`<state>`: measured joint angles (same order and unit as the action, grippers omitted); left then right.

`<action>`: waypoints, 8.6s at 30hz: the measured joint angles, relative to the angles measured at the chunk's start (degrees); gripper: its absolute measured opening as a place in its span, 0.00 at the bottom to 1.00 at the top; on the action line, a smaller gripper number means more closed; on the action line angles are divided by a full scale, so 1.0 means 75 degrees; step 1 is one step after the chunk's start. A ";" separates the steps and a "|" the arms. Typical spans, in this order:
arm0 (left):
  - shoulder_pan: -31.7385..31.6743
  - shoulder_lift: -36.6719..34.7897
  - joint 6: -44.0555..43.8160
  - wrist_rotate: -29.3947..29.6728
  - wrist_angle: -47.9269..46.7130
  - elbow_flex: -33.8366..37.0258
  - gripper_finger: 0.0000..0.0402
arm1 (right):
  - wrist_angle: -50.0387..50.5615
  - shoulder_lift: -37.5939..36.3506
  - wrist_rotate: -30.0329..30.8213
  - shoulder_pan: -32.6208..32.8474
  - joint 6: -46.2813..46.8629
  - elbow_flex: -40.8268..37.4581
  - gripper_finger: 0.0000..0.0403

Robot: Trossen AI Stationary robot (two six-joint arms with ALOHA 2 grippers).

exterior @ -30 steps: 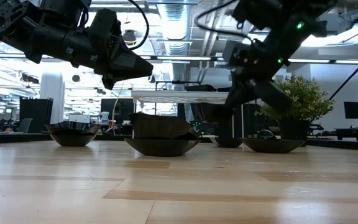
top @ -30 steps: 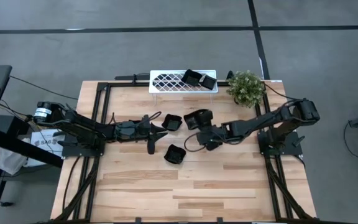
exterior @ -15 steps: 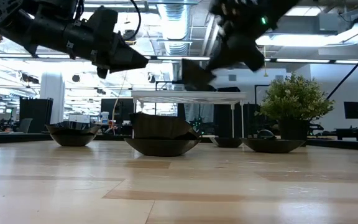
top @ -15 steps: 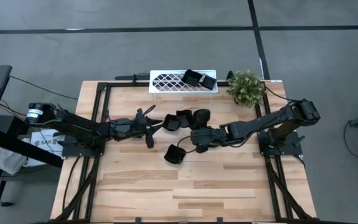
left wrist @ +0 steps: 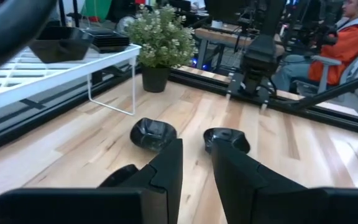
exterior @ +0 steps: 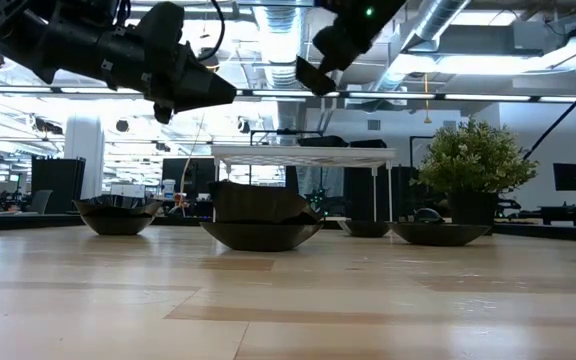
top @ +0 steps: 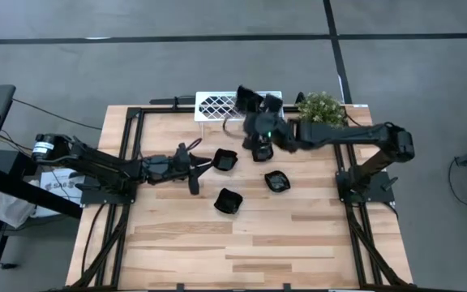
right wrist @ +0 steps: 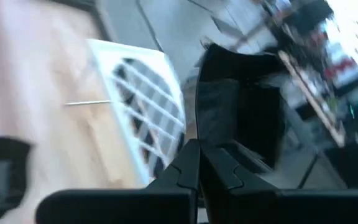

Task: Pick & Place Mini shaped plates
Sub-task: Stack the black distorted square plate on top of the black distorted square plate on the shelf

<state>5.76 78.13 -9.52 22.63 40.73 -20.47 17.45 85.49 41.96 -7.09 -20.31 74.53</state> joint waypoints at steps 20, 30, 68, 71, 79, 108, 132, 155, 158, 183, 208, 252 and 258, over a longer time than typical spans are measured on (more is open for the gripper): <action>0.0035 0.0003 -0.0198 0.0005 0.0015 0.0000 0.22 | 0.0462 0.0338 -0.2213 -0.1622 0.0281 0.0064 0.00; 0.0082 0.0003 -0.0254 0.0003 0.0035 0.0024 0.22 | 0.0670 0.0812 -0.2198 -0.1995 0.0316 0.0031 0.00; 0.0140 0.0006 0.0484 -0.0973 0.0003 0.0309 0.22 | -0.0544 -0.1894 -0.0975 0.0835 0.1139 -0.2576 0.18; 0.0250 0.0006 0.0762 -0.1120 -0.0217 0.0252 0.22 | -0.1625 -0.2367 -0.0995 0.1272 0.1412 -0.3674 0.18; 0.1263 0.0009 0.2169 -0.1728 -0.1032 -0.0058 0.22 | -0.2644 -0.2646 -0.0995 0.2242 0.1513 -0.5065 0.18; 0.1246 0.2560 0.1428 -0.2600 -0.1232 -0.1362 0.30 | -0.2312 -0.2614 -0.1258 0.2650 0.1547 -0.5124 0.18; 0.1372 0.2608 0.3420 -0.2737 -0.0560 -0.0915 0.30 | -0.2157 -0.2614 -0.1614 0.2791 0.1719 -0.5124 0.18; 0.1021 0.3212 0.3031 -0.3485 -0.0883 -0.1425 0.32 | -0.1926 -0.2614 -0.1618 0.2800 0.2386 -0.5124 0.18; 0.1023 0.3212 0.2994 -0.3485 -0.0913 -0.1425 0.32 | -0.1926 -0.2614 -0.1618 0.2800 0.2390 -0.5124 0.18; 0.0965 0.3209 0.2363 -0.3485 -0.1489 -0.1425 0.30 | -0.1926 -0.2614 -0.1624 0.2800 0.2459 -0.5124 0.18; 0.0804 0.3206 0.3206 -0.3684 -0.1480 -0.1425 0.05 | -0.1920 -0.2614 -0.1627 0.2800 0.2459 -0.5124 0.18; -0.0844 0.0580 0.4861 -0.1100 -0.0655 -0.1952 0.02 | -0.1932 -0.2611 -0.1592 0.2770 0.1630 -0.5118 0.18; -0.2146 0.1007 0.5685 -0.2538 -0.0800 -0.3220 0.02 | -0.1918 -0.2612 -0.1592 0.2721 0.1509 -0.5118 0.18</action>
<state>-10.34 85.68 33.12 3.60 34.73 -44.62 3.07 65.90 30.02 13.32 -8.99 36.14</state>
